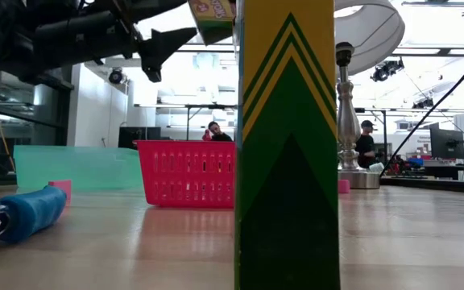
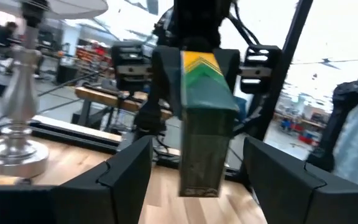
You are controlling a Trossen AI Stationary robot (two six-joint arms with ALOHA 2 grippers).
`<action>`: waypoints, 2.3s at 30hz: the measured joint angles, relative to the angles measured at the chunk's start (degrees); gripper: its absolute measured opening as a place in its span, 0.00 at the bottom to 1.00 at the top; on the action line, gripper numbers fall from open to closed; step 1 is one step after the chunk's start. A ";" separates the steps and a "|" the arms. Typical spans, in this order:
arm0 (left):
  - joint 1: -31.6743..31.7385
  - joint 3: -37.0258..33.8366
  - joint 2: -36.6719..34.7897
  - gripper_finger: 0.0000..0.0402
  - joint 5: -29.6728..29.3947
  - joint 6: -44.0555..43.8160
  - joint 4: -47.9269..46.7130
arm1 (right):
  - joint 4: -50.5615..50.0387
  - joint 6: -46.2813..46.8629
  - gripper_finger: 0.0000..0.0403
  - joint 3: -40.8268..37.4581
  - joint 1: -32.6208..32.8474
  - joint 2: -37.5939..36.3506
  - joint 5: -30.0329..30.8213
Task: Pick & Place School Supplies
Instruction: Put the middle right yellow crayon box into the green bin
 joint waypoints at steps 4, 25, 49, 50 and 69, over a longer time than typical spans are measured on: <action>-0.78 1.78 0.00 0.61 0.45 0.42 -0.87 | 0.35 0.00 0.23 0.00 -0.02 0.00 0.53; -0.90 9.75 -0.02 0.61 1.06 4.95 -8.52 | 2.97 -1.13 0.23 0.00 -0.02 0.00 0.13; -0.82 9.95 -0.02 0.55 -0.81 4.75 -8.20 | 6.72 -3.13 0.23 0.00 0.61 0.02 0.09; -0.80 10.00 -0.02 0.55 -0.81 4.76 -8.20 | 6.80 -3.22 0.23 -0.01 0.61 0.02 0.11; -0.79 11.31 -0.04 0.32 -0.81 4.79 -8.27 | 7.93 -4.27 0.23 -0.02 0.59 0.02 0.13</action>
